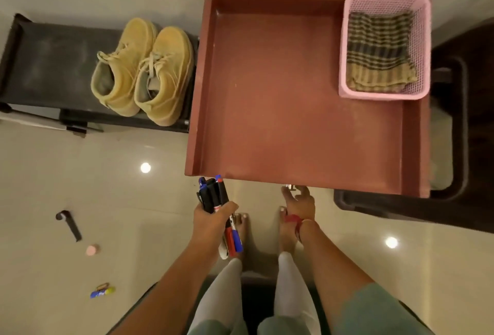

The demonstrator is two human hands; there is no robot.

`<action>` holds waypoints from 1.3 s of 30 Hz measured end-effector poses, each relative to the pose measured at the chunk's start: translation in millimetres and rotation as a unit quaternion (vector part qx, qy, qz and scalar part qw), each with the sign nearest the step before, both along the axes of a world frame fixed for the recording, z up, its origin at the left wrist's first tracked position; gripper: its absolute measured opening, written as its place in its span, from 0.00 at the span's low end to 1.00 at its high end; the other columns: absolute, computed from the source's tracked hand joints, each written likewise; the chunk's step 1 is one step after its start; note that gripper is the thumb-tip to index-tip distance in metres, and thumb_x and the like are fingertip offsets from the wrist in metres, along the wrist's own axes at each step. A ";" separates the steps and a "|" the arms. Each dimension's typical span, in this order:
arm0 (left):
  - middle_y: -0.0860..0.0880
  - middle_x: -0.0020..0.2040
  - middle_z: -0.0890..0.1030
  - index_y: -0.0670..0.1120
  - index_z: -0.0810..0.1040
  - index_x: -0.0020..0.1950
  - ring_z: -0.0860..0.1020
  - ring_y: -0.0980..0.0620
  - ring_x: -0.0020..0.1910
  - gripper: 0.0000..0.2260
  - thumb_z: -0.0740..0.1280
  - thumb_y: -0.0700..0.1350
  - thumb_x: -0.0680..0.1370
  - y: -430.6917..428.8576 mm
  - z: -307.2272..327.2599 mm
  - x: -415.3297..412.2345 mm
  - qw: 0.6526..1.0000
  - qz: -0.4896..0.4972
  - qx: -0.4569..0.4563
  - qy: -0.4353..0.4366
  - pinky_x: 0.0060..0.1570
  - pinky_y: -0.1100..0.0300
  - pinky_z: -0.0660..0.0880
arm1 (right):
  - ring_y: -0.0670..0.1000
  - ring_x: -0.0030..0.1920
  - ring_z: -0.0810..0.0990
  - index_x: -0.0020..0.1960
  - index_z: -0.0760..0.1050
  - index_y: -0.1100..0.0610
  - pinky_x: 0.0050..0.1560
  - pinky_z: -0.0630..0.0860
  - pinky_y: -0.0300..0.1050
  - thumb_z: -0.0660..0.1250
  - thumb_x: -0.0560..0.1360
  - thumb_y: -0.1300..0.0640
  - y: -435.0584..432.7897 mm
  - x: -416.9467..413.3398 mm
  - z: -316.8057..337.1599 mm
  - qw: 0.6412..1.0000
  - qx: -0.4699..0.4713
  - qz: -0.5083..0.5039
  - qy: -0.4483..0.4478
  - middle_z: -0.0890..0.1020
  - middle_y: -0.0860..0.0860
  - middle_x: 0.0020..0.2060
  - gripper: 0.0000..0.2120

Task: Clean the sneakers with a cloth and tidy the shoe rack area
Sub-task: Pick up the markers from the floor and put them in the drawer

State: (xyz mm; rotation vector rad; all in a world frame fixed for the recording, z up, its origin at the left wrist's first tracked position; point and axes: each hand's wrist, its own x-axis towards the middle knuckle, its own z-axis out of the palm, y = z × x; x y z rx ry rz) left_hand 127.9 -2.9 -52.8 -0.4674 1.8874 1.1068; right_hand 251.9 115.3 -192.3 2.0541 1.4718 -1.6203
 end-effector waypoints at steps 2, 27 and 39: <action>0.44 0.43 0.76 0.48 0.71 0.49 0.76 0.50 0.39 0.10 0.70 0.38 0.74 -5.9 -6.3 0.9 1.000 0.006 0.001 0.000 0.34 0.61 0.69 | 0.58 0.51 0.78 0.57 0.74 0.53 0.49 0.73 0.45 0.66 0.72 0.43 -2.7 -6.8 -9.3 0.999 0.019 -0.028 0.014 0.78 0.56 0.54 0.18; 0.42 0.39 0.78 0.43 0.76 0.50 0.77 0.46 0.39 0.06 0.68 0.36 0.75 -36.5 12.8 -5.0 0.993 -0.061 0.015 -0.104 0.40 0.53 0.75 | 0.48 0.63 0.73 0.60 0.73 0.47 0.74 0.50 0.49 0.49 0.79 0.43 -19.1 86.0 87.9 0.860 0.204 0.425 -0.194 0.79 0.45 0.56 0.18; 0.41 0.50 0.81 0.46 0.75 0.61 0.81 0.45 0.47 0.28 0.78 0.44 0.62 -10.3 -3.9 8.0 0.980 -0.069 0.054 -0.178 0.46 0.49 0.77 | 0.45 0.41 0.77 0.47 0.75 0.52 0.47 0.78 0.40 0.60 0.78 0.51 -16.2 95.8 89.6 0.944 0.092 0.302 -0.097 0.78 0.48 0.43 0.07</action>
